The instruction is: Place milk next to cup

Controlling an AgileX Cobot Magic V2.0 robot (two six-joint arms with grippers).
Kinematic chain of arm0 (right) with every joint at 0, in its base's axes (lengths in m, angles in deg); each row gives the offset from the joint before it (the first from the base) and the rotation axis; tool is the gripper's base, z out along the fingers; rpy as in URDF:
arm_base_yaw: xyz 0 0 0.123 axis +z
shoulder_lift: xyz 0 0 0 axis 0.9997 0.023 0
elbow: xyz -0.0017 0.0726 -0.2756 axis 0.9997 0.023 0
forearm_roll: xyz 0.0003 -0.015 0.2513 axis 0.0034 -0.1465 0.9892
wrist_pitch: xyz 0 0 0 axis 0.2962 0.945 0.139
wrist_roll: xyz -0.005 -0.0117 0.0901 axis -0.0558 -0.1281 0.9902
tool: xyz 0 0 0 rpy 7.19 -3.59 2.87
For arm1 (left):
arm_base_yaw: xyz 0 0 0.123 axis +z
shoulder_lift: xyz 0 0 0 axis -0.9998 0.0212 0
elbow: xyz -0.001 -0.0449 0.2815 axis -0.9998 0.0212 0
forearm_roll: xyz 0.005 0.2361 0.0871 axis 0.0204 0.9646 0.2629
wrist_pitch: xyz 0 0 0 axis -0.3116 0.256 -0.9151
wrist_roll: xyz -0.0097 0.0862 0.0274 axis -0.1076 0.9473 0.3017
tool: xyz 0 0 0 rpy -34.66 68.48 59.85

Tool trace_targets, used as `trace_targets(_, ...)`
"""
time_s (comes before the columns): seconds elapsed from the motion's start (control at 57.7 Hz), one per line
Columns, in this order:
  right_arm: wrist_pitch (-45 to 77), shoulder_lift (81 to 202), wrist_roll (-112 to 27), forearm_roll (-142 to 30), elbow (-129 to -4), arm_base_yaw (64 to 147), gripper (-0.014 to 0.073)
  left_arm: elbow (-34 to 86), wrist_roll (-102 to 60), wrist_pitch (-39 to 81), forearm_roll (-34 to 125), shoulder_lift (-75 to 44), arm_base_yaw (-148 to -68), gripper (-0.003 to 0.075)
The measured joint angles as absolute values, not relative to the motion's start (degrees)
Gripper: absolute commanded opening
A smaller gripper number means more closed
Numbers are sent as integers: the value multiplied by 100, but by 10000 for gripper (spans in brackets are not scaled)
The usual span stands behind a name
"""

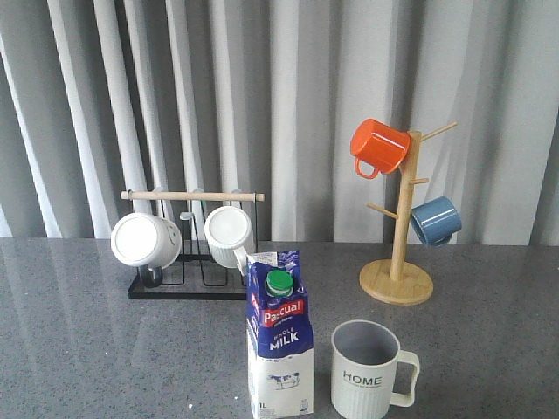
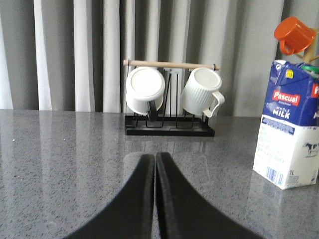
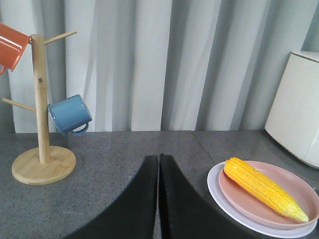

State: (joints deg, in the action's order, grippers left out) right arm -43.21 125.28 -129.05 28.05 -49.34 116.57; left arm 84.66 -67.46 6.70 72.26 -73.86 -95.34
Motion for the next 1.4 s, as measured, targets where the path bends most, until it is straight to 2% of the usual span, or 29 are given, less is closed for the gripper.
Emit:
trace_targets(0.243, -4321, 12528, -12905, 2805, -4934, 11657, -4, 8466, -6772, 1135, 7363, -7386, -9254, -7)
trace_targets(1.404, -4321, 12528, -12905, 2805, -4934, 11657, -4, 8466, -6661, 1173, 7376, -7386, -9201, -7)
